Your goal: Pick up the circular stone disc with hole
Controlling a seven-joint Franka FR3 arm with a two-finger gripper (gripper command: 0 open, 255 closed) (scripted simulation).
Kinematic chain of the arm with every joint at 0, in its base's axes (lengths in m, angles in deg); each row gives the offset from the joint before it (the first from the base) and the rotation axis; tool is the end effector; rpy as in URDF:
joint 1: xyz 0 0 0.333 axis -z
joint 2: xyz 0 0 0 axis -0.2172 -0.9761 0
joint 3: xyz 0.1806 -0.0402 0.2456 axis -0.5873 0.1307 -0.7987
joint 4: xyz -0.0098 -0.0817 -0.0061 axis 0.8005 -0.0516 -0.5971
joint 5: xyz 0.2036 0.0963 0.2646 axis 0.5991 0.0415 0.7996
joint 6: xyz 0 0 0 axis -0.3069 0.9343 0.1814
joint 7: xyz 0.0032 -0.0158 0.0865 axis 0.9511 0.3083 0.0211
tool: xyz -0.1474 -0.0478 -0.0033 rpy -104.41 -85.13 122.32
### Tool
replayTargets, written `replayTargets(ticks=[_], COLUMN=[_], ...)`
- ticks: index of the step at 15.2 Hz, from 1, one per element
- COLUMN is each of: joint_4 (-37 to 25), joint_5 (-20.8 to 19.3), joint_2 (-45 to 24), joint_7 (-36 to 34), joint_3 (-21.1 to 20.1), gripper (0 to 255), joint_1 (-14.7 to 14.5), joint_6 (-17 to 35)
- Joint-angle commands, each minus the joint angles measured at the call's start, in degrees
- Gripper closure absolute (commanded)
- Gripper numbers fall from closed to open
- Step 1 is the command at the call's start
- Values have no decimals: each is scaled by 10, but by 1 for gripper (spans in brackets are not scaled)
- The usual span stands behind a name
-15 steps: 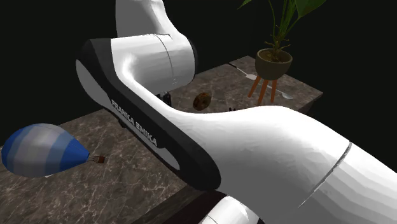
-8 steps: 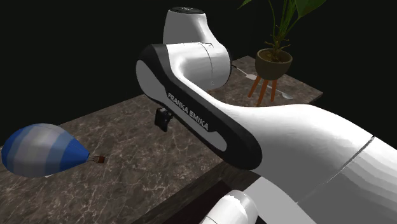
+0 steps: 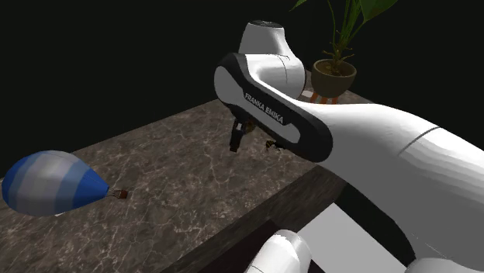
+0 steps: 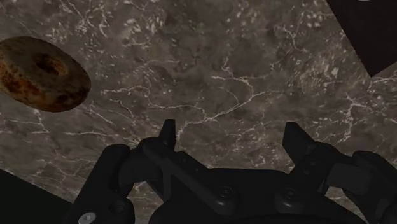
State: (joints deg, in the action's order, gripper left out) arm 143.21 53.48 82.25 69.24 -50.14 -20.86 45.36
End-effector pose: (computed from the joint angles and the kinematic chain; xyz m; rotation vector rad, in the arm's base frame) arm 0.2657 -0.1904 0.5152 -2.8779 -0.9963 -0.2741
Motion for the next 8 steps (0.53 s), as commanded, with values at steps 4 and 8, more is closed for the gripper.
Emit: replayTargets(ticks=[4, 8], joint_4=[-64, -132], joint_5=[-25, -17], joint_2=[-70, -141], joint_7=[184, 331], joint_3=[115, 223], gripper=[0, 0], joint_1=[-71, -155], joint_6=[24, 42])
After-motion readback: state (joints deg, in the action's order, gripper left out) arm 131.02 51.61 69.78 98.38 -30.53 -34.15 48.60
